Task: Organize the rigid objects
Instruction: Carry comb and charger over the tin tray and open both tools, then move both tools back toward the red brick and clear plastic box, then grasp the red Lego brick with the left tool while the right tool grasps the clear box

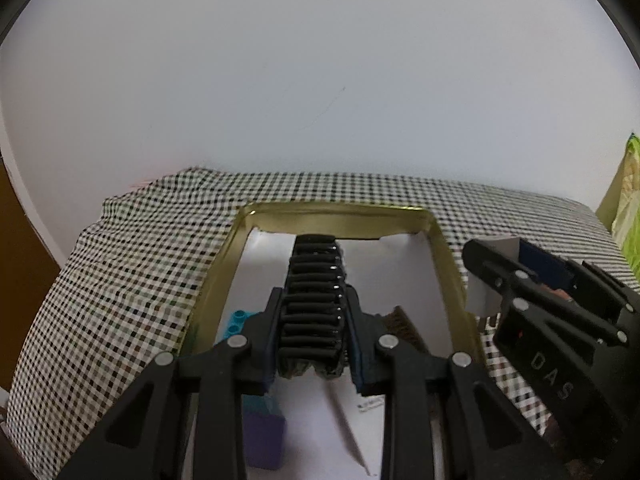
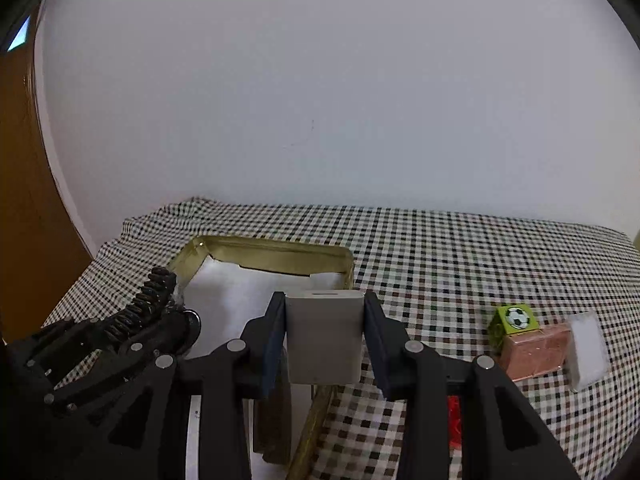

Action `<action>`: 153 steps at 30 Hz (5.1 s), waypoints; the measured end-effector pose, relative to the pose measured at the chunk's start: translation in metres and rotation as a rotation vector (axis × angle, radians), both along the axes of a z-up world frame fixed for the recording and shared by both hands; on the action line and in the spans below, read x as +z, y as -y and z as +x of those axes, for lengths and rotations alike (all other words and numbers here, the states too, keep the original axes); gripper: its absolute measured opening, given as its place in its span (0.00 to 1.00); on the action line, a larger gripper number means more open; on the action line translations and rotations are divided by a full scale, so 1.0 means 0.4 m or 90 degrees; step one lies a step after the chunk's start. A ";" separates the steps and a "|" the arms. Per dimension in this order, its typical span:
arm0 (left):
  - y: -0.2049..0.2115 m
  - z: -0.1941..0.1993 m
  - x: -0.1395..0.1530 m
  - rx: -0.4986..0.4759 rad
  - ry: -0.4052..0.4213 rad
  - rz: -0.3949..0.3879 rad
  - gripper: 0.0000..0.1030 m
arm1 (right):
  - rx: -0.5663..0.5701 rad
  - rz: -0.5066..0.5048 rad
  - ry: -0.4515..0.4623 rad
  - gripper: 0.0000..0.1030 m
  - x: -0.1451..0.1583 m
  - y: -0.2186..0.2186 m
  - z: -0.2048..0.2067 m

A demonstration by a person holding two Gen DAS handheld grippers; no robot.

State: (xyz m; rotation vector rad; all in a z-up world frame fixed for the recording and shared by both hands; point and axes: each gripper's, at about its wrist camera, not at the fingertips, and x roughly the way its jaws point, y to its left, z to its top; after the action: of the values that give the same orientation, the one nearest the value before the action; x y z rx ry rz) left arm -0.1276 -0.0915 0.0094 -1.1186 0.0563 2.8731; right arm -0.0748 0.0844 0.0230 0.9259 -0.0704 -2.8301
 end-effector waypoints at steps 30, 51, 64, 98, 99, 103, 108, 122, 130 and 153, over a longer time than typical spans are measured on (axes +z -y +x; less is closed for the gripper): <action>0.046 -0.069 -0.030 0.022 0.112 0.011 0.25 | 0.088 0.102 0.066 0.40 -0.017 0.110 -0.103; 0.075 0.015 0.037 0.058 0.015 0.059 0.99 | 0.065 -0.278 0.039 0.84 -0.029 -0.133 -0.018; -0.116 0.174 0.033 0.017 -0.097 -0.050 0.99 | -0.098 -0.059 -0.096 0.84 -0.009 -0.221 0.183; -0.431 0.226 -0.041 -0.108 -0.085 -0.046 0.99 | -0.258 0.006 -0.125 0.84 -0.027 -0.553 0.276; -0.432 0.224 -0.043 -0.111 -0.084 -0.043 0.99 | -0.262 0.005 -0.129 0.84 -0.027 -0.559 0.278; -0.449 0.229 -0.050 -0.120 -0.071 -0.035 0.99 | -0.275 -0.002 -0.143 0.84 -0.027 -0.579 0.289; -0.437 0.210 -0.062 -0.112 -0.049 -0.012 0.99 | -0.276 0.007 -0.146 0.84 -0.023 -0.573 0.289; -0.570 0.300 -0.060 -0.189 -0.067 -0.055 0.99 | -0.330 -0.027 -0.150 0.84 -0.023 -0.605 0.307; -0.602 0.306 -0.068 -0.222 -0.038 -0.047 0.99 | -0.377 -0.075 -0.137 0.84 -0.031 -0.657 0.313; -0.507 0.103 -0.125 -0.161 0.076 -0.043 0.97 | -0.361 -0.090 -0.108 0.84 -0.043 -0.681 0.276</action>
State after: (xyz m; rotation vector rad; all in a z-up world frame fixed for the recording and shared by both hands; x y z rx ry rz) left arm -0.0863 0.1114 -0.0404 -1.1966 0.2695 2.5960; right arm 0.0356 0.3568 0.0058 0.7185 -0.5925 -3.3421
